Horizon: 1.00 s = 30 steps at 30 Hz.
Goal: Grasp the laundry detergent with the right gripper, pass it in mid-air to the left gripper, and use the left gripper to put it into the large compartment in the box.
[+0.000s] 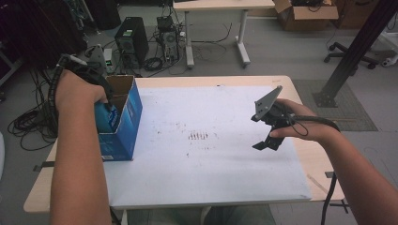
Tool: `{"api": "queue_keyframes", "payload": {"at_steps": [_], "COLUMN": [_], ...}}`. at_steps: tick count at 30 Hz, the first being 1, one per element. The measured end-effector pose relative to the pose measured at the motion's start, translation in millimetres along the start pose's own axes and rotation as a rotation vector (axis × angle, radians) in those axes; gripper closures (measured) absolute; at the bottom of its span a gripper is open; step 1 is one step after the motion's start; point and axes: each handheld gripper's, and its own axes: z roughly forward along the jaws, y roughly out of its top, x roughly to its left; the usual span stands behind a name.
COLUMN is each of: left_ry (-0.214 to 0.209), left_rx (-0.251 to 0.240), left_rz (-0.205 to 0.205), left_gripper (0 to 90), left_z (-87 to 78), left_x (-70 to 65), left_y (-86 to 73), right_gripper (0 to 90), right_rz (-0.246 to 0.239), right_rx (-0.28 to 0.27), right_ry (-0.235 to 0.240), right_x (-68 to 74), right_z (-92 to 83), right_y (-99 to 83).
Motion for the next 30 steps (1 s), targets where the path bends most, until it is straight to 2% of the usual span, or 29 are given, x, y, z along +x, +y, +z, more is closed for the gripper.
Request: {"api": "queue_keyframes", "payload": {"at_steps": [15, 22, 30], "left_ry": [0.017, 0.022, 0.026], "left_rx": [0.008, 0.021, 0.025], "left_rz": [0.010, 0.010, 0.011], "left_gripper": [38.5, 38.5, 38.5], "left_z": [23.5, 40.7, 50.7], "left_x": [-1.4, -3.4, -3.4], "left_y": [3.9, 7.3, 9.1], "right_gripper": [2.7, 2.8, 2.8], "right_rz": [0.007, 0.007, 0.003], "right_rx": [0.000, -0.002, 0.003], "right_ry": [0.002, 0.007, 0.009], "right_x": [1.4, 1.3, 1.9], "right_z": [1.5, 2.9, 3.6], "right_y": [-1.4, -0.6, -1.1]}}
